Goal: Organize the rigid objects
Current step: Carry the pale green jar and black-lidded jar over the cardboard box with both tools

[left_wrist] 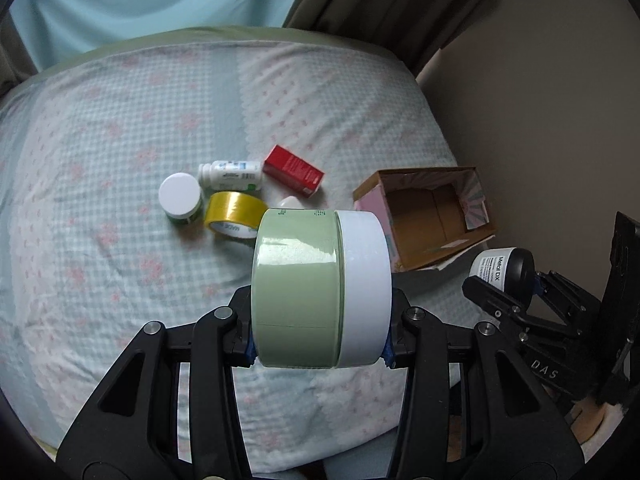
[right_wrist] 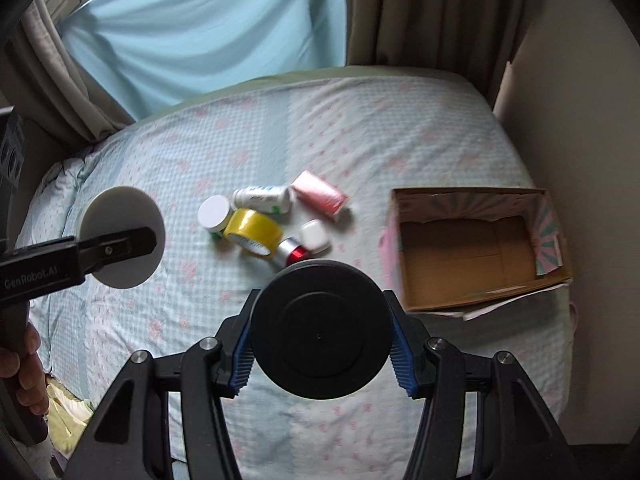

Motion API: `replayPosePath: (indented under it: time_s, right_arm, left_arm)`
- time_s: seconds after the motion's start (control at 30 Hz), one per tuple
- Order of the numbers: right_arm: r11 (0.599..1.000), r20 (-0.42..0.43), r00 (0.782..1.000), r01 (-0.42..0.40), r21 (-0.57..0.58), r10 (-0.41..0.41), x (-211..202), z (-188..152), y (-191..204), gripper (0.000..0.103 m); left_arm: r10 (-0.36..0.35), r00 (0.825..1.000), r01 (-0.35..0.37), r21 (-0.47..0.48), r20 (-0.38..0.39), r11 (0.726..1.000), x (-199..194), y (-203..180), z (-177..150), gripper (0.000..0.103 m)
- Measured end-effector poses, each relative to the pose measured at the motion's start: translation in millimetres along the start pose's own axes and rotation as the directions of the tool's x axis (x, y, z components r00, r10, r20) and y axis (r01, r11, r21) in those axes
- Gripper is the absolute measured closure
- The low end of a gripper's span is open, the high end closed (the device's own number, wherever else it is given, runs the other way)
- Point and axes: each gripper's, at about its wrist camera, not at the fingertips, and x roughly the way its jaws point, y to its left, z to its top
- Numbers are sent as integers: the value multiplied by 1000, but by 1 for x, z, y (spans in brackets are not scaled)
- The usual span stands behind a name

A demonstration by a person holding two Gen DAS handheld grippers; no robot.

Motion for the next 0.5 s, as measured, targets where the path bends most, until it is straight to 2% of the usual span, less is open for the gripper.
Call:
replayPosePath:
  time_s: [0.23,0.5]
  right_arm:
    - [999,-1,1000,13,-49,-13,-13,17,-109,50]
    - [989,-54,998,6,-147,-14,13,47,-221,50]
  left_arm:
    - [-4,1000,5,-47,31,999,26,-87,7,64]
    - [11,1000,-13,-121,-18,993,103,-177,20,64]
